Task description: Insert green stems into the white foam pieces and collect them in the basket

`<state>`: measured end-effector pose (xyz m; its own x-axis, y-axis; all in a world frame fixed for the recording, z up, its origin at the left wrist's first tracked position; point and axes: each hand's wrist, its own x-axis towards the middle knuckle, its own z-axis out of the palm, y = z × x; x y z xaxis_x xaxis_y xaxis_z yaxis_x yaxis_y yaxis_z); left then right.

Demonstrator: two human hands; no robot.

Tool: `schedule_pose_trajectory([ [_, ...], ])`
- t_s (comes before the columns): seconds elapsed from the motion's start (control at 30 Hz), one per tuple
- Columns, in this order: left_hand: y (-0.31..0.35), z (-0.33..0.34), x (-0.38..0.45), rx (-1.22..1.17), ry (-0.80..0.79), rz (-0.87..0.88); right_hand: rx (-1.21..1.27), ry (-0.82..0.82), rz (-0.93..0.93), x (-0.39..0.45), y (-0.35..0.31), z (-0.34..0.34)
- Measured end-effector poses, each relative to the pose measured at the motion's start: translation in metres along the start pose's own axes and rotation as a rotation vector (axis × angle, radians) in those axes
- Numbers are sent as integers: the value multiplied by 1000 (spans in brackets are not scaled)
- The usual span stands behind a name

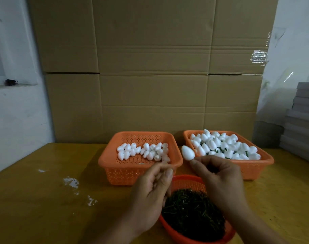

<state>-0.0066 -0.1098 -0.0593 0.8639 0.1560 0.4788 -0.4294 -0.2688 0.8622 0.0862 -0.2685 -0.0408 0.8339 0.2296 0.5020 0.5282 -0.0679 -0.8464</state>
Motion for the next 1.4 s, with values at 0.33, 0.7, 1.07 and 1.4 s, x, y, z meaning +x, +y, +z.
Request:
schedule_pose_trajectory([
  [0.33, -8, 5, -4, 194, -20, 40, -677, 242, 136, 88, 50, -58],
  [0.7, -4, 7, -6, 276, -3, 64, -974, 80, 392, 120, 55, -57],
  [1.07, -4, 8, -7, 281, -10, 92, -1000, 31, 368, 113, 53, -56],
  [1.4, -8, -2, -1, 285, 34, 106, -593, 180, 100, 67, 23, -55],
])
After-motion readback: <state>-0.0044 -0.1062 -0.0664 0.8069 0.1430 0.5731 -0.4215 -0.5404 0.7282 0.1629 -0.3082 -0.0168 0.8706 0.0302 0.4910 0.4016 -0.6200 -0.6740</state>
